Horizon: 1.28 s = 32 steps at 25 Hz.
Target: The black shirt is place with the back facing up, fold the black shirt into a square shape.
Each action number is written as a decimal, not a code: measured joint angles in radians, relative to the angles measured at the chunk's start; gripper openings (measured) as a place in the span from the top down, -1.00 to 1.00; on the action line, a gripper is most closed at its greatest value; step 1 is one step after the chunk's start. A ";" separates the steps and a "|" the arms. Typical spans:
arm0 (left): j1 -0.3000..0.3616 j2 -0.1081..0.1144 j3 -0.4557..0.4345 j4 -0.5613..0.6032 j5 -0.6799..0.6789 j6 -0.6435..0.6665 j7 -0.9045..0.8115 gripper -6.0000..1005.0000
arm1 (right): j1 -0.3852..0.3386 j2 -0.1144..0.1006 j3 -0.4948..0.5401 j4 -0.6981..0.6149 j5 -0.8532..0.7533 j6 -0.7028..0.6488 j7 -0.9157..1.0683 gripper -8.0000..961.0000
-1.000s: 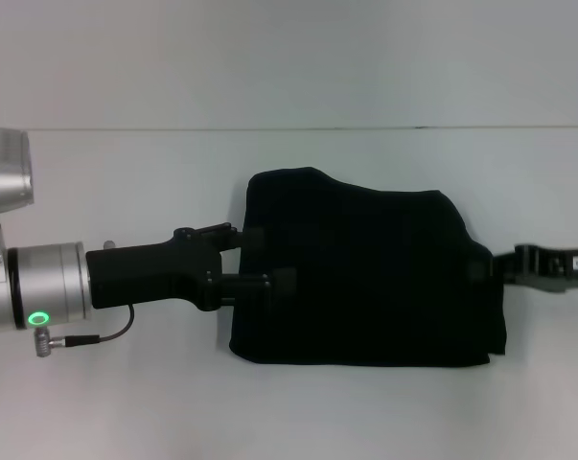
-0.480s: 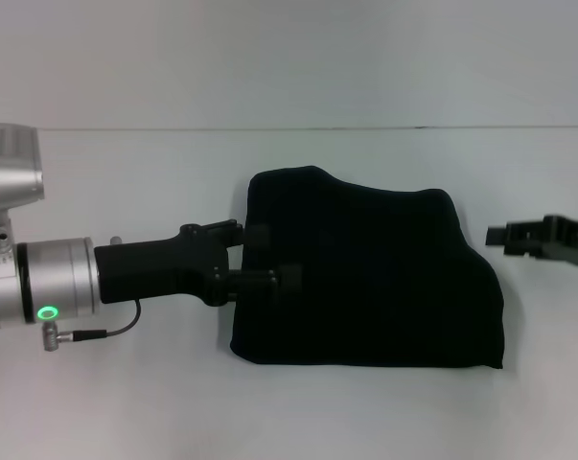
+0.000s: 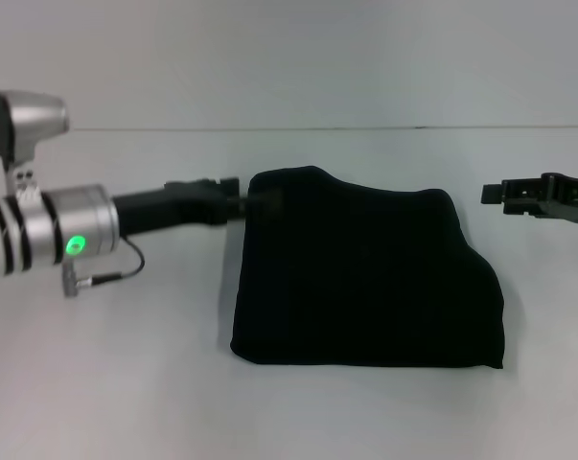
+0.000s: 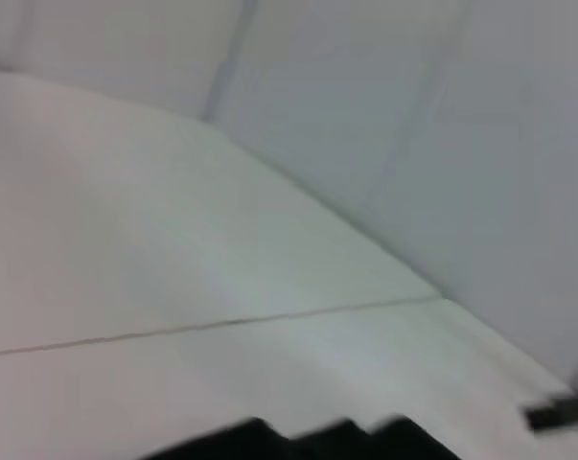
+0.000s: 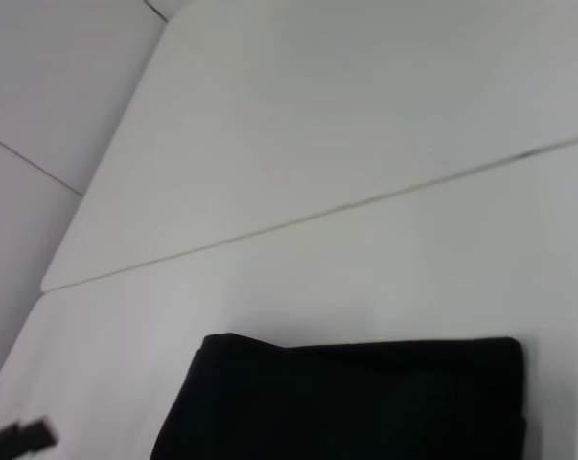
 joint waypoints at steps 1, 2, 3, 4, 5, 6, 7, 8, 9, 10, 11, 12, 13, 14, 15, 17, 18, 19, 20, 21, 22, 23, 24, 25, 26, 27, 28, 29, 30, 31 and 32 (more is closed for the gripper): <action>-0.014 0.002 0.001 -0.007 0.001 -0.035 -0.037 -0.80 | 0.000 0.000 0.003 0.000 0.000 -0.001 -0.007 -0.18; -0.028 0.004 0.001 -0.017 0.005 -0.072 -0.069 -0.80 | 0.000 0.000 0.008 0.000 0.000 -0.003 -0.018 -0.18; -0.041 0.008 0.003 -0.030 0.009 -0.115 -0.100 -0.80 | -0.001 0.001 0.016 0.000 0.000 -0.006 -0.031 -0.18; -0.052 0.010 0.006 -0.041 0.011 -0.148 -0.122 -0.80 | -0.003 0.001 0.029 0.000 0.000 -0.010 -0.044 -0.18; -0.063 0.014 0.015 -0.053 0.013 -0.186 -0.140 -0.80 | -0.005 0.002 0.041 0.000 0.000 -0.011 -0.055 -0.18; -0.069 0.016 0.021 -0.060 0.014 -0.208 -0.150 -0.80 | -0.007 0.003 0.051 0.000 0.000 -0.012 -0.069 -0.19; -0.076 0.018 0.039 -0.065 0.014 -0.231 -0.157 -0.80 | -0.009 0.005 0.060 0.000 0.000 -0.015 -0.089 -0.21; -0.078 0.018 0.053 -0.065 0.015 -0.239 -0.158 -0.80 | -0.011 0.008 0.065 0.000 0.000 -0.018 -0.116 -0.22; -0.080 0.018 0.075 -0.062 0.015 -0.245 -0.159 -0.80 | -0.012 0.010 0.068 0.000 0.000 -0.022 -0.141 -0.23; -0.080 0.018 0.089 -0.055 0.016 -0.243 -0.158 -0.80 | -0.013 0.013 0.069 0.000 0.000 -0.026 -0.170 -0.25; -0.078 0.018 0.105 -0.046 0.016 -0.238 -0.155 -0.80 | -0.014 0.015 0.071 0.000 0.000 -0.027 -0.196 -0.26; -0.077 0.018 0.114 -0.038 0.016 -0.233 -0.152 -0.80 | -0.014 0.017 0.074 0.000 0.000 -0.028 -0.230 -0.27; -0.075 0.019 0.124 -0.027 0.016 -0.221 -0.146 -0.80 | -0.014 0.019 0.076 0.000 0.000 -0.029 -0.254 -0.29; -0.073 0.022 0.133 -0.016 0.016 -0.205 -0.135 -0.80 | -0.014 0.022 0.078 -0.002 0.000 -0.031 -0.282 -0.36; -0.072 0.024 0.137 -0.007 0.016 -0.191 -0.127 -0.80 | -0.014 0.025 0.079 -0.009 0.000 -0.031 -0.308 -0.44; -0.068 0.027 0.138 0.015 0.016 -0.151 -0.112 -0.80 | -0.014 0.034 0.079 -0.032 0.000 -0.028 -0.345 -0.60; -0.064 0.027 0.137 0.029 0.016 -0.137 -0.110 -0.80 | -0.013 0.040 0.079 -0.049 0.001 -0.028 -0.362 -0.67; -0.060 0.027 0.137 0.044 0.015 -0.125 -0.105 -0.80 | -0.013 0.047 0.077 -0.068 0.001 -0.029 -0.380 -0.75; -0.055 0.025 0.139 0.060 0.015 -0.111 -0.099 -0.80 | -0.012 0.054 0.074 -0.088 0.001 -0.031 -0.395 -0.76; -0.050 0.023 0.141 0.078 0.015 -0.090 -0.080 -0.80 | -0.011 0.062 0.071 -0.105 0.000 -0.038 -0.412 -0.78; -0.046 0.022 0.142 0.088 0.015 -0.072 -0.060 -0.81 | -0.010 0.070 0.066 -0.126 -0.001 -0.044 -0.431 -0.79; -0.043 0.021 0.142 0.095 0.015 -0.050 -0.034 -0.81 | -0.010 0.079 0.061 -0.143 -0.002 -0.050 -0.449 -0.80; -0.040 0.020 0.140 0.098 0.015 -0.023 0.003 -0.82 | -0.009 0.088 0.057 -0.159 -0.003 -0.057 -0.472 -0.82; -0.038 0.020 0.140 0.099 0.015 -0.006 0.027 -0.82 | -0.007 0.094 0.051 -0.171 -0.004 -0.063 -0.488 -0.83; -0.035 0.019 0.139 0.099 0.015 0.015 0.059 -0.82 | -0.007 0.100 0.041 -0.185 -0.005 -0.069 -0.498 -0.84; -0.033 0.019 0.138 0.099 0.015 0.031 0.080 -0.82 | -0.006 0.105 0.028 -0.197 -0.005 -0.077 -0.504 -0.86; -0.027 0.018 0.139 0.100 0.016 0.059 0.122 -0.82 | -0.004 0.109 0.011 -0.208 -0.005 -0.084 -0.507 -0.87; -0.023 0.018 0.139 0.101 0.016 0.076 0.148 -0.82 | -0.003 0.109 -0.009 -0.216 -0.006 -0.090 -0.507 -0.88; -0.016 0.016 0.137 0.102 0.016 0.099 0.183 -0.82 | -0.001 0.109 -0.030 -0.223 -0.006 -0.095 -0.504 -0.88; -0.010 0.015 0.136 0.105 0.015 0.115 0.207 -0.82 | 0.001 0.108 -0.054 -0.231 -0.006 -0.099 -0.499 -0.88; -0.005 0.014 0.134 0.110 0.015 0.127 0.225 -0.82 | 0.002 0.106 -0.072 -0.237 -0.007 -0.102 -0.492 -0.88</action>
